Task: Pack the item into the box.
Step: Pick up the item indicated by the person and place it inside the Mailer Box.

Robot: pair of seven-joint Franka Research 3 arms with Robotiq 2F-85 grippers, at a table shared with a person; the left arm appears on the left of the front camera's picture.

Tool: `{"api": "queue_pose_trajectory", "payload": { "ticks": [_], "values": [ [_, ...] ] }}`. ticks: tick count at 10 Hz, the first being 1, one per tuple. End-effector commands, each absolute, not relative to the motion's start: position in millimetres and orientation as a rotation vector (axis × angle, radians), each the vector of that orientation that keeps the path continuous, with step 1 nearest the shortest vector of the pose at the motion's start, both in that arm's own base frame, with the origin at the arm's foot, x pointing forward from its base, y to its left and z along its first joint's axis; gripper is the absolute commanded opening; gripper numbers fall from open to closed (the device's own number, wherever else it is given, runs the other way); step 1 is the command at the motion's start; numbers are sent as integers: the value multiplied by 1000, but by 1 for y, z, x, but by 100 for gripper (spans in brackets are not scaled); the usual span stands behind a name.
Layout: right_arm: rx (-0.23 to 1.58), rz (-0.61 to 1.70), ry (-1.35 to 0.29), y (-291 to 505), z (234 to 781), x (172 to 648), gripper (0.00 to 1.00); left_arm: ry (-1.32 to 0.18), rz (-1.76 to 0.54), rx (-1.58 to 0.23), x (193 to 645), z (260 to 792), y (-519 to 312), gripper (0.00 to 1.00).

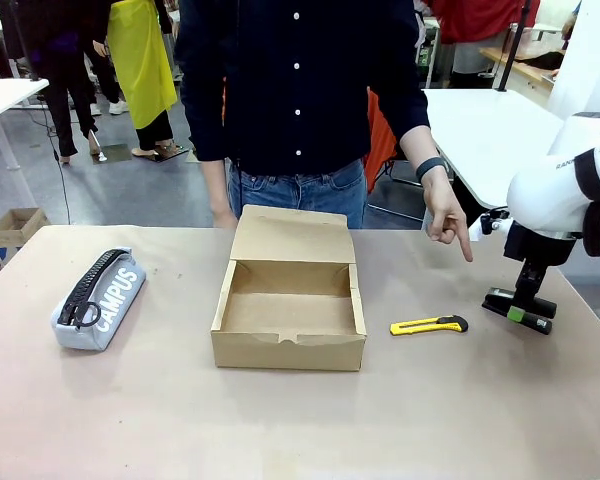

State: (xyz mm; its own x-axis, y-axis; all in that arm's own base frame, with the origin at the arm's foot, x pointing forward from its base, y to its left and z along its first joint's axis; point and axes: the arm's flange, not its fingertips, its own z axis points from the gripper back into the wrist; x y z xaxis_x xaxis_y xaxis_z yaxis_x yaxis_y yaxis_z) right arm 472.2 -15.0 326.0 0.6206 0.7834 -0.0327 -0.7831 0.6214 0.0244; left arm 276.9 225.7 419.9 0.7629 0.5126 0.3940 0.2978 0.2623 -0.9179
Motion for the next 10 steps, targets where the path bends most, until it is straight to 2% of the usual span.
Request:
{"api": "queue_pose_trajectory", "payload": {
  "ticks": [1, 3, 4, 7, 10],
  "values": [
    [-40, 889, 42, -10, 328, 474, 72, -773, 154, -1344, 277, 421, 225, 100],
    [-26, 893, 57, -10, 328, 473, 12, -773, 154, -1344, 277, 421, 225, 100],
    [-22, 892, 59, -10, 328, 473, 0, -773, 154, -1344, 277, 421, 225, 100],
    [-20, 884, 64, -12, 326, 472, 3, -773, 154, -1344, 277, 421, 225, 100],
    [-21, 885, 80, -12, 325, 473, 0, -773, 154, -1344, 277, 421, 225, 100]
  ]
}}
